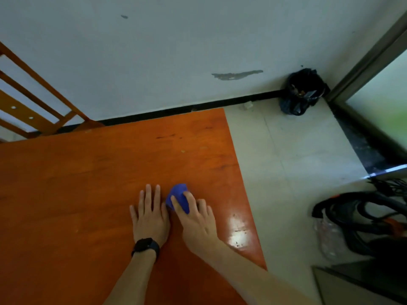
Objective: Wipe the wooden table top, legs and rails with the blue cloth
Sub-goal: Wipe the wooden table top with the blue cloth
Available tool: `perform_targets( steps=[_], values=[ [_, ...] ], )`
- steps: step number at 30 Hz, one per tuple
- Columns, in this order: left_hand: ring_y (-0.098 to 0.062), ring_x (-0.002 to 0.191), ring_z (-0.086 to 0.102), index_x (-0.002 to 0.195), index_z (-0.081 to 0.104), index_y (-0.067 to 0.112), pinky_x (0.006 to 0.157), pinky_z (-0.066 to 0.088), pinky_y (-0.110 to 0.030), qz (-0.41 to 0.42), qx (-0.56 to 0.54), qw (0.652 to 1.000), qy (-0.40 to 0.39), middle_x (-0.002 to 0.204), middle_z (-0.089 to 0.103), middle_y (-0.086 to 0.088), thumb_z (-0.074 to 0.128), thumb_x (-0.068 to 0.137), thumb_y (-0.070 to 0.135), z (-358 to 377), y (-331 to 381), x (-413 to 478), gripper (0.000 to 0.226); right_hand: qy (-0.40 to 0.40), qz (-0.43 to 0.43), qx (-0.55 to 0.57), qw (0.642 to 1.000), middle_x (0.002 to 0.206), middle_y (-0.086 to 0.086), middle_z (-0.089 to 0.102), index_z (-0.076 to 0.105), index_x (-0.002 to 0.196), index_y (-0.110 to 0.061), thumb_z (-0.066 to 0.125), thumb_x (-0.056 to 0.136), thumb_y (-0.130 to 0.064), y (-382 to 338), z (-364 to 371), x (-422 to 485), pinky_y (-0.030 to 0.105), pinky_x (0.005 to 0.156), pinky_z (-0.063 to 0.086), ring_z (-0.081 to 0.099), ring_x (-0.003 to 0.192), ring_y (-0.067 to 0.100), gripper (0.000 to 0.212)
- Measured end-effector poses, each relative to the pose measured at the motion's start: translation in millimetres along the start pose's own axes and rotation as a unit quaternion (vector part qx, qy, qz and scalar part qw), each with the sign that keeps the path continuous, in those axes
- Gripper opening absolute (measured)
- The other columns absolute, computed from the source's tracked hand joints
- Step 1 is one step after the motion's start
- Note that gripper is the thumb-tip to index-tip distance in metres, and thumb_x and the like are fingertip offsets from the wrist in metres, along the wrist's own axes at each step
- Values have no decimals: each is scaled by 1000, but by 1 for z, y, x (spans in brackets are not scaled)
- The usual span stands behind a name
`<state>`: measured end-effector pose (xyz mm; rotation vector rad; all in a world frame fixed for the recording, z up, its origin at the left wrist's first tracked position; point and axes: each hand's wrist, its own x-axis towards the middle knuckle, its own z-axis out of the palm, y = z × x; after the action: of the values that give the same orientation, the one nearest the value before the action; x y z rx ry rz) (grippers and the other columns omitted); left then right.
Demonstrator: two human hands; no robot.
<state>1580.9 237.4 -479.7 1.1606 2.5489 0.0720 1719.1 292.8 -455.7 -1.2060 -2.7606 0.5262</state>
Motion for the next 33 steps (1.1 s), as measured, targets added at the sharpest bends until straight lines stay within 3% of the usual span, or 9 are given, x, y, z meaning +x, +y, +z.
perform_targets(
  steps=[2,6,9,14,19,23,27,29,33],
  values=[
    [-13,150,-12,155,-4,37,121,-1,-51,2,9,1000,-3,163,-8,8,-3,96,55,7,-15,-28,61,24,-28,-33,999,146,9,37,31,148,-32,59,77,-16,31,-1,5,40,74,45,51,98,32,79],
    [-14,150,-11,155,-4,36,122,-1,-51,7,27,1000,10,163,-9,8,-5,97,55,13,-22,-49,62,91,184,-61,977,137,15,46,40,147,-27,45,78,-16,128,-44,28,44,82,44,50,96,39,70],
    [-16,151,-6,156,-3,32,122,5,-52,-8,23,1000,18,165,-3,3,0,101,49,15,-15,-51,58,84,258,-56,961,143,18,37,36,148,-21,52,81,-12,170,-67,14,43,89,38,44,100,40,70],
    [-17,152,-6,157,0,30,122,3,-51,-8,0,1000,22,165,-2,1,8,102,46,24,-10,-77,58,174,155,-11,972,144,18,40,39,148,-23,52,87,-13,110,-49,-58,44,88,42,46,93,35,63],
    [-17,152,-2,157,4,34,120,0,-51,9,-13,999,32,164,-1,5,10,100,51,51,-17,-154,60,48,3,-30,998,146,8,40,35,148,-34,61,76,-14,33,8,-174,41,79,49,50,97,30,80],
    [-17,150,-15,155,-8,39,120,-9,-51,-27,-22,999,3,163,-13,7,5,101,55,66,-20,-221,58,80,201,4,976,140,18,42,36,150,-28,48,83,-18,75,-2,-209,46,84,47,50,96,39,69],
    [-23,150,-16,155,-12,34,120,-5,-55,-54,-23,997,-43,163,-17,1,6,100,53,63,-8,-257,60,50,368,38,928,151,20,27,24,154,-24,48,91,-15,99,-35,-219,48,101,34,37,120,42,68],
    [-26,150,-13,155,-11,32,119,-2,-55,-53,-29,997,-46,163,-16,-2,7,101,52,61,2,-270,61,84,344,45,934,151,21,28,26,153,-23,49,93,-15,90,-41,-229,49,101,34,36,121,43,65],
    [-27,149,-18,154,-17,29,118,-1,-58,-57,-37,995,-69,160,-25,-1,22,103,44,62,16,-288,66,38,97,16,994,149,13,29,28,152,-28,48,90,-20,45,-22,-260,45,94,45,43,111,34,66]
  ],
)
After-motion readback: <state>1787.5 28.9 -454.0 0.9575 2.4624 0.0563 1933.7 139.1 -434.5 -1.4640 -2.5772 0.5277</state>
